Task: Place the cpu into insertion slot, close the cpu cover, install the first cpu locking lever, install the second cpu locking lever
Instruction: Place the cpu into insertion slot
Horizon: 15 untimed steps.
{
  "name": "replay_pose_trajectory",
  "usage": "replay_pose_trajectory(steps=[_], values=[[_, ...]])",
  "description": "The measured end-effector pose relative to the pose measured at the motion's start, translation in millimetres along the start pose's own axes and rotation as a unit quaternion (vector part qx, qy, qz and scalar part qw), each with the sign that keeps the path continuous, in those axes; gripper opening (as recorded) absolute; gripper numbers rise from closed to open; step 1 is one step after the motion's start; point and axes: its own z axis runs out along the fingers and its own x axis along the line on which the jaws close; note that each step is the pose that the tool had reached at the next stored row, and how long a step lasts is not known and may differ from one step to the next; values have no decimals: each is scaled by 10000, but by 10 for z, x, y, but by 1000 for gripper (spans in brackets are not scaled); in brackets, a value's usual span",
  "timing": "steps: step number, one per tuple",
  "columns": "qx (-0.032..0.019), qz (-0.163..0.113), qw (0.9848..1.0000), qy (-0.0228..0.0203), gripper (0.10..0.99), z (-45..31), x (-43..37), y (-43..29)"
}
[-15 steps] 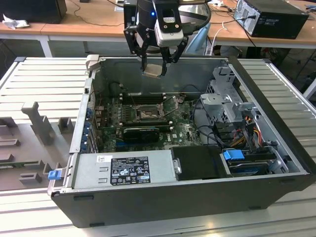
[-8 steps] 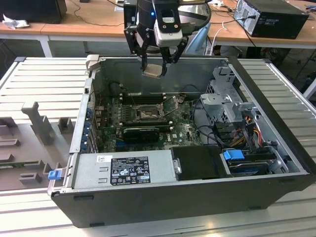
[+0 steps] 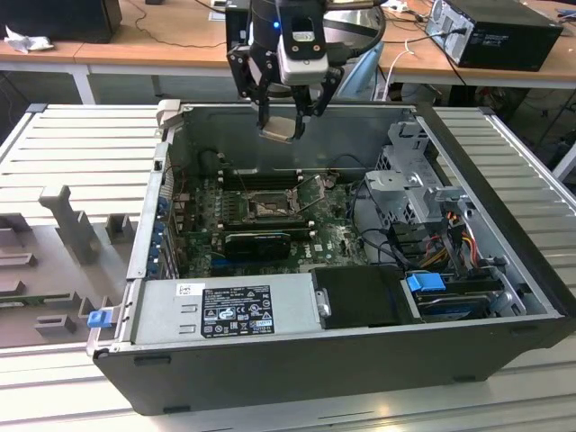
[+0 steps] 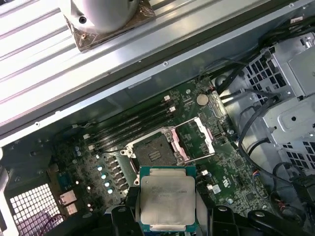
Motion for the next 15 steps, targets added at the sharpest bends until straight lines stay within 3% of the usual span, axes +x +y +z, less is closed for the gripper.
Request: replay_pose_trajectory(steps=[4,9,15], values=[[-11,525,9986,-46,537,5,0,0],[-16,834,9965,-73,537,6,0,0],[-24,1213,9926,-106,537,8,0,0]])
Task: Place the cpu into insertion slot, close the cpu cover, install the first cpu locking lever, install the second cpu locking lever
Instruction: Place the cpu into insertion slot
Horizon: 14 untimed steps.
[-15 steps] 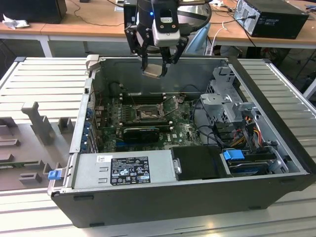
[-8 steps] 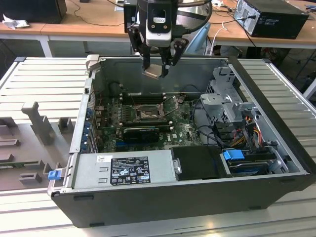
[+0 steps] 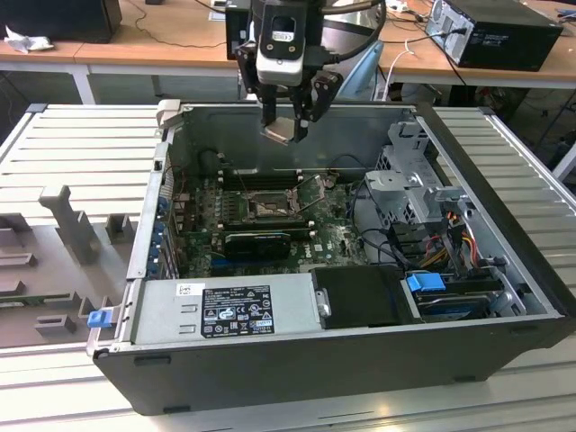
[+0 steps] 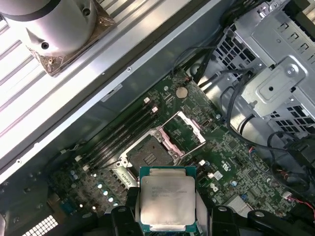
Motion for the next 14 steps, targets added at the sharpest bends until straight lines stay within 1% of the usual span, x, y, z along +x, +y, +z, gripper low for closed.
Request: replay_pose_trajectory(steps=[7,10,14], values=[[-5,281,9996,-25,537,1,0,0],[-10,507,9987,-44,537,2,0,0],[-13,711,9975,-62,537,3,0,0]])
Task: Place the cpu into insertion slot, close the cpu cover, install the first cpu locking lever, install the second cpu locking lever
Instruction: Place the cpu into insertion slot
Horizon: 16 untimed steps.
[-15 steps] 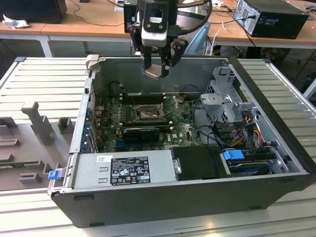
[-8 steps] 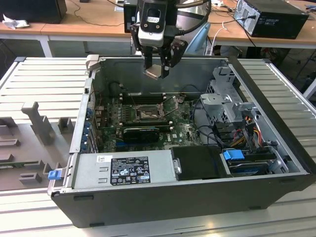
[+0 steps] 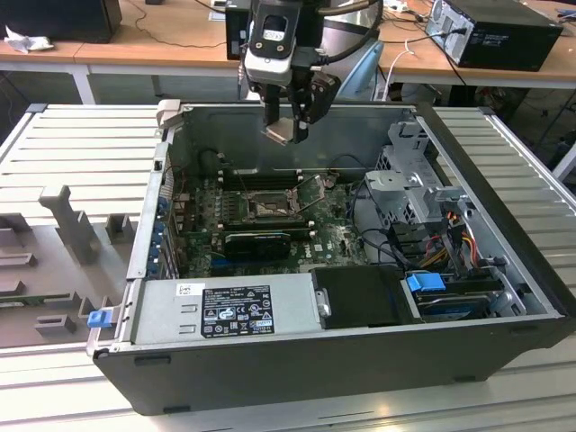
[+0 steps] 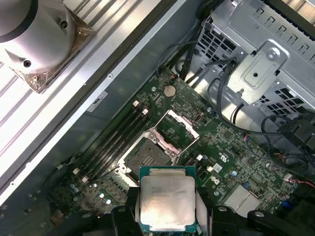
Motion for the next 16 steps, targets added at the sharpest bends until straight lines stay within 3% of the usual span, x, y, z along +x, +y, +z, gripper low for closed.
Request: replay_pose_trajectory(steps=[11,16], values=[[-8,540,9985,-51,537,7,0,0],[-13,1019,9947,-97,537,15,0,-1]])
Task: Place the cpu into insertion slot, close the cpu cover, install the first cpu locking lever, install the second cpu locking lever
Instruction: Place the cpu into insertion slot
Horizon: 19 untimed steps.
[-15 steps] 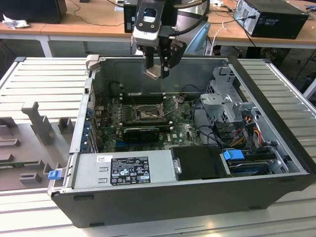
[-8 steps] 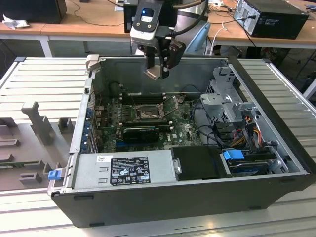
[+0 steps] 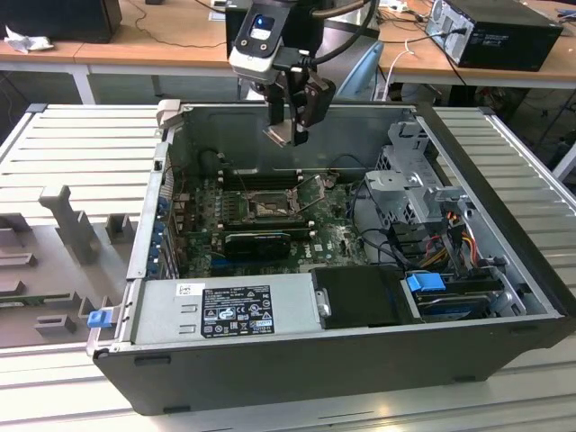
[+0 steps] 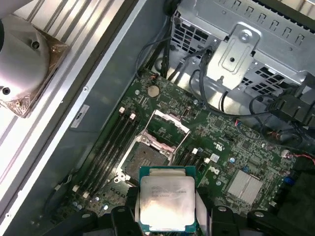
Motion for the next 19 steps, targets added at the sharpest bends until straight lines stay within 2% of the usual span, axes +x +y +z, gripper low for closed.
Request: replay_pose_trajectory(steps=[2,5,9,13,14,16,19], values=[[-4,225,9997,-19,537,3,0,0],[-7,418,9991,-36,537,5,0,0],[-13,743,9972,-64,537,8,0,-1],[-18,1056,9944,-91,537,11,0,-1],[-20,1163,9932,-100,537,12,0,-1],[-22,1260,9920,-108,537,13,0,-1],[-25,1487,9888,-128,537,15,0,-1]])
